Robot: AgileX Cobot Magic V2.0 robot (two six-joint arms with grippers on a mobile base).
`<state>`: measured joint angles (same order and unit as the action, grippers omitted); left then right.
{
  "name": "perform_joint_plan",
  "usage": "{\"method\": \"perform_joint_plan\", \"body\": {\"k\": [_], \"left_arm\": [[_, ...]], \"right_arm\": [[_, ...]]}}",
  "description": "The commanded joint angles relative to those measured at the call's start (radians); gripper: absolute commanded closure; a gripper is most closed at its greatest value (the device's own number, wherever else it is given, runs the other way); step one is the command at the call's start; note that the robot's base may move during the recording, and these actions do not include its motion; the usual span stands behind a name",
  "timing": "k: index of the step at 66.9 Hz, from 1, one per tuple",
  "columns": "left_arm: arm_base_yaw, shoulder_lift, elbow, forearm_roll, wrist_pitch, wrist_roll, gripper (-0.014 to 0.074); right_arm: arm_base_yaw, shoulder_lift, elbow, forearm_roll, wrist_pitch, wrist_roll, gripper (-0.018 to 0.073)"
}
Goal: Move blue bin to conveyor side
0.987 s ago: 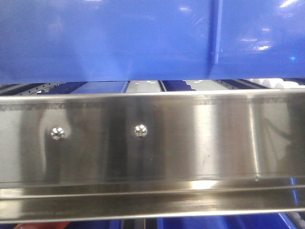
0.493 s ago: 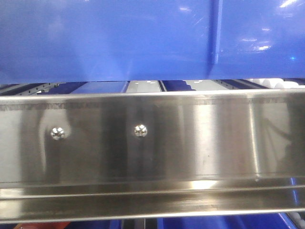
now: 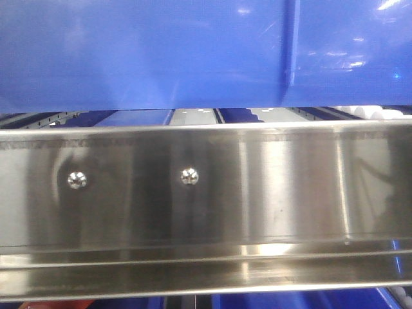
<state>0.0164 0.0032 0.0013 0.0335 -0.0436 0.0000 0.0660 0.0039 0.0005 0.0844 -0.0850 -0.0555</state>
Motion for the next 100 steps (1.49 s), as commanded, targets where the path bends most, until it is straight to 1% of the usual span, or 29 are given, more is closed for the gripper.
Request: {"method": "perform_joint_plan", "body": {"k": [1, 12, 16, 18, 23, 28, 29, 33, 34, 36, 41, 49, 55, 61, 63, 65, 68, 72, 82, 88, 95, 100], "left_arm": [[0.001, -0.003, -0.001, 0.001, -0.057, 0.0, 0.0611], [0.001, -0.003, -0.001, -0.003, -0.099, 0.0, 0.0611], [0.001, -0.003, -0.022, -0.003, -0.087, 0.0, 0.0611], [0.001, -0.003, -0.055, -0.003, -0.067, 0.0, 0.0611], [0.001, -0.003, -0.15, -0.001, 0.058, 0.0, 0.0611], [0.001, -0.003, -0.283, 0.013, 0.204, 0.0, 0.0595], [0.001, 0.0, -0.295, 0.017, 0.215, 0.0, 0.059], [0.001, 0.03, -0.395, 0.019, 0.308, 0.0, 0.0531], [0.0, 0.038, -0.416, 0.019, 0.324, 0.0, 0.0514], [0.0, 0.056, -0.456, 0.019, 0.349, 0.0, 0.0477], [0.0, 0.118, -0.564, 0.019, 0.396, 0.0, 0.0354], [0.0, 0.231, -0.689, 0.019, 0.424, 0.0, 0.0196], [0.0, 0.316, -0.758, 0.005, 0.427, 0.0, 0.0106], [0.0, 0.411, -0.818, -0.017, 0.436, 0.0, 0.0036], [-0.008, 0.441, -0.838, -0.034, 0.438, 0.0, 0.0011], [-0.02, 0.461, -0.854, -0.034, 0.438, 0.0, -0.0008], [-0.04, 0.495, -0.882, -0.034, 0.447, 0.0, -0.0006], [-0.064, 0.541, -0.93, -0.034, 0.496, 0.0, -0.0006], [-0.1, 0.665, -1.075, -0.034, 0.689, 0.0, -0.0006], [-0.105, 0.743, -1.179, -0.039, 0.82, 0.0, -0.0006], [-0.105, 0.825, -1.296, -0.048, 0.943, 0.0, -0.0006], [-0.105, 0.87, -1.362, -0.048, 0.964, 0.0, -0.0006]], "right_arm": [[0.004, -0.004, 0.0, 0.005, -0.043, -0.001, 0.0631], [0.004, -0.004, 0.0, 0.005, -0.043, -0.001, 0.0631], [0.004, -0.004, -0.047, 0.005, -0.025, -0.001, 0.0629], [0.004, -0.004, -0.078, 0.005, -0.004, -0.001, 0.0623], [0.004, -0.004, -0.185, 0.005, 0.098, -0.001, 0.0588], [0.004, -0.004, -0.287, 0.005, 0.192, -0.001, 0.0489], [0.004, -0.004, -0.317, 0.005, 0.205, -0.001, 0.0466], [0.004, 0.019, -0.392, 0.005, 0.243, -0.001, 0.0345], [0.004, 0.028, -0.409, 0.005, 0.247, -0.001, 0.0331], [0.004, 0.047, -0.443, 0.005, 0.249, -0.001, 0.0263], [0.004, 0.114, -0.539, 0.005, 0.249, -0.001, 0.0126], [0.005, 0.236, -0.671, 0.005, 0.249, -0.001, 0.0001], [0.005, 0.348, -0.766, 0.005, 0.249, -0.001, 0.001], [0.011, 0.45, -0.839, 0.005, 0.249, -0.001, 0.001], [0.019, 0.485, -0.865, 0.005, 0.249, -0.001, 0.001], [0.028, 0.514, -0.884, 0.005, 0.252, -0.001, 0.001], [0.044, 0.553, -0.913, 0.005, 0.272, -0.001, 0.001], [0.073, 0.61, -0.966, 0.005, 0.34, -0.001, 0.001], [0.159, 0.718, -1.08, 0.005, 0.507, -0.001, 0.001], [0.202, 0.777, -1.153, 0.005, 0.593, -0.001, 0.001], [0.235, 0.826, -1.218, 0.005, 0.652, -0.001, 0.0007], [0.252, 0.864, -1.259, 0.005, 0.674, -0.001, 0.0006]]}}
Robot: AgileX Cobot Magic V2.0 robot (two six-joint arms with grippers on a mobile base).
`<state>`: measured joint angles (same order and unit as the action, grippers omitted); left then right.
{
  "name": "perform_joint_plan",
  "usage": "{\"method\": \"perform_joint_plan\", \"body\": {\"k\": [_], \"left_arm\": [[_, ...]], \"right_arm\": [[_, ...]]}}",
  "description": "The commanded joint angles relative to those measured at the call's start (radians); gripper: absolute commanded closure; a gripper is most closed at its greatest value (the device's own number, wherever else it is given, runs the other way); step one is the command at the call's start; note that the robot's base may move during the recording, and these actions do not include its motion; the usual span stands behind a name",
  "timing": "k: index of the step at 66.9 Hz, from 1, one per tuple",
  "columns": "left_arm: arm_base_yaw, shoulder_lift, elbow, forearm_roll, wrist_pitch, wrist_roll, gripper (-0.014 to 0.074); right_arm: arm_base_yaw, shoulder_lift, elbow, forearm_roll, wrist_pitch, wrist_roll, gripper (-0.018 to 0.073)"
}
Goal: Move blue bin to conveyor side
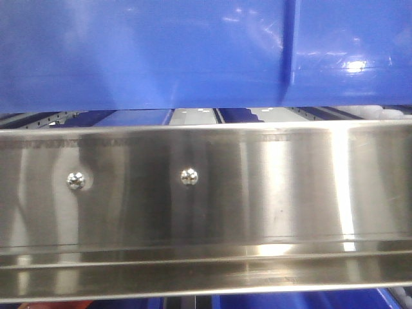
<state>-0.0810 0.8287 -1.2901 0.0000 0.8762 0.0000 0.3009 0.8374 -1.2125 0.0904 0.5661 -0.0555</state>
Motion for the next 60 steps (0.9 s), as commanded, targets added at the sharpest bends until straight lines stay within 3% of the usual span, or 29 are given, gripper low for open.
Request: {"method": "perform_joint_plan", "body": {"k": [1, 27, 34, 45, 60], "left_arm": [[-0.007, 0.055, -0.079, -0.014, 0.044, 0.0, -0.0006], [-0.007, 0.324, -0.394, 0.027, 0.339, -0.03, -0.0005], [-0.007, 0.384, -0.44, 0.075, 0.345, -0.032, -0.0005], [-0.007, 0.445, -0.457, 0.189, 0.345, -0.066, -0.0005], [-0.007, 0.5, -0.457, 0.168, 0.345, -0.066, -0.0005]], "right_arm": [[0.02, 0.036, -0.053, -0.001, 0.028, -0.001, 0.0006], [0.022, 0.324, -0.473, -0.001, 0.544, -0.001, 0.0008], [0.022, 0.403, -0.556, -0.006, 0.654, -0.001, 0.0008], [0.022, 0.502, -0.622, -0.105, 0.655, 0.071, 0.0008], [0.022, 0.561, -0.622, -0.118, 0.655, 0.136, 0.0008]]}}
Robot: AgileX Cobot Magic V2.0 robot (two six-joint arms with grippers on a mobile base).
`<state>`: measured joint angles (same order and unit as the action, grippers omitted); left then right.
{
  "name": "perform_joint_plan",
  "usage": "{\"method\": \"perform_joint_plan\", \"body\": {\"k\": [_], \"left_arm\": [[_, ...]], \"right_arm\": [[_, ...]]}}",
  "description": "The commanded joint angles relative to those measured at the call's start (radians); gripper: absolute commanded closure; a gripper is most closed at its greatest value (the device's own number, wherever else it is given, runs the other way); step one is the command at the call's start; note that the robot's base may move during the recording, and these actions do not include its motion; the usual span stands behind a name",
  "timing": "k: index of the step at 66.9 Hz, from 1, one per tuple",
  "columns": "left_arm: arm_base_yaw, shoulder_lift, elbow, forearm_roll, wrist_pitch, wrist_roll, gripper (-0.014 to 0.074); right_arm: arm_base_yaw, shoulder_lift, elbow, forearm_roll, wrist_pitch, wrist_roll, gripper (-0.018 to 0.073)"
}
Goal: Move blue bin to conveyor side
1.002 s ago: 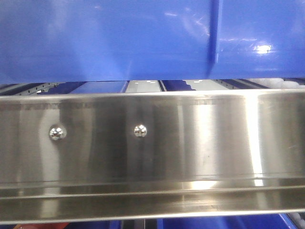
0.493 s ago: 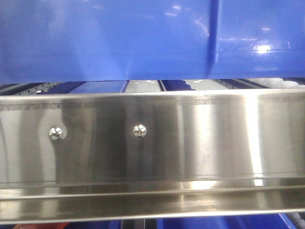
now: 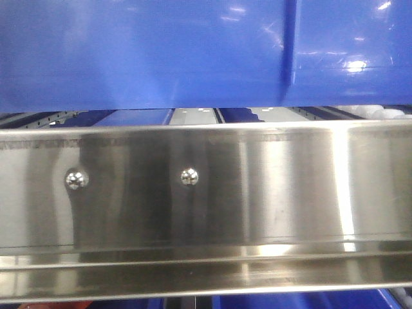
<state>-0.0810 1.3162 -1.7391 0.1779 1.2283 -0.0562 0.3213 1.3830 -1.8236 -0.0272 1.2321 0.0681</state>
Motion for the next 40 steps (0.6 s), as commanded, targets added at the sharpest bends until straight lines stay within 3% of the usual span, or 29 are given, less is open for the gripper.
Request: {"method": "perform_joint_plan", "body": {"k": [1, 15, 40], "left_arm": [[-0.007, 0.016, -0.008, -0.01, -0.007, -0.01, -0.0005], [-0.004, 0.06, -0.008, -0.069, -0.007, -0.01, -0.0005], [-0.002, 0.136, -0.008, -0.095, -0.007, -0.01, -0.0005]], "right_arm": [[0.001, 0.02, -0.011, 0.004, -0.011, 0.012, 0.0008], [0.001, 0.088, -0.011, 0.009, -0.011, 0.012, 0.0008], [0.001, 0.189, -0.011, -0.002, -0.011, 0.012, 0.0008]]}}
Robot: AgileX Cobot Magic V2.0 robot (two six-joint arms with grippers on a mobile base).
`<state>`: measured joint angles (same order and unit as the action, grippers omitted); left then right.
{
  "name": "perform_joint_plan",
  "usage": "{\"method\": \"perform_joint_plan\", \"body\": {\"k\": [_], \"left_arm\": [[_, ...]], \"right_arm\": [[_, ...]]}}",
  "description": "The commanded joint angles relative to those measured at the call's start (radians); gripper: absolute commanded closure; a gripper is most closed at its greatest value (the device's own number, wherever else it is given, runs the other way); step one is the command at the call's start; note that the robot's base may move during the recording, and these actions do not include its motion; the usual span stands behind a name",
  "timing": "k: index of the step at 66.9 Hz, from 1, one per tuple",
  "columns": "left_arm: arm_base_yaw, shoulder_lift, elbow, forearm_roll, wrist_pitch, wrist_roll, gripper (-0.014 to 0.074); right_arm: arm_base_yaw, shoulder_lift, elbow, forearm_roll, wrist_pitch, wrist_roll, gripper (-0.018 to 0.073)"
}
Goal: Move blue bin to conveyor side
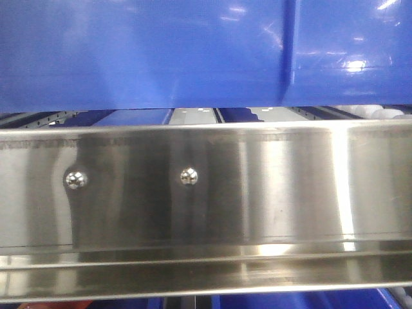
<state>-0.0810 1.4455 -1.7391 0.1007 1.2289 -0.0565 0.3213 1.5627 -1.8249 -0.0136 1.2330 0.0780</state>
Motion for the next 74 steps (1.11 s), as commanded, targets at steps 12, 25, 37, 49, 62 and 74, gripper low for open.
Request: {"method": "perform_joint_plan", "body": {"k": [12, 25, 37, 49, 62, 74], "left_arm": [[-0.002, 0.007, -0.008, -0.018, -0.008, -0.009, -0.0005], [-0.002, 0.007, -0.008, -0.015, -0.008, -0.009, -0.0005], [-0.002, 0.007, -0.008, -0.015, -0.008, -0.009, -0.0005], [-0.002, 0.007, -0.008, -0.011, -0.008, -0.009, -0.0005], [-0.002, 0.005, -0.008, -0.011, -0.008, -0.009, -0.0005], [0.008, 0.005, -0.006, -0.015, -0.008, -0.009, -0.0005]], "right_arm": [[0.001, 0.01, -0.004, -0.016, -0.012, 0.002, 0.0008], [0.001, -0.015, 0.062, -0.016, -0.012, 0.002, 0.0008], [0.001, -0.016, 0.072, -0.018, -0.012, 0.002, 0.0008], [0.001, -0.014, 0.07, -0.018, -0.012, 0.015, 0.0008], [0.001, -0.01, 0.07, -0.018, -0.012, 0.047, 0.0008], [0.001, -0.01, 0.07, -0.018, -0.012, 0.057, 0.0008]]}}
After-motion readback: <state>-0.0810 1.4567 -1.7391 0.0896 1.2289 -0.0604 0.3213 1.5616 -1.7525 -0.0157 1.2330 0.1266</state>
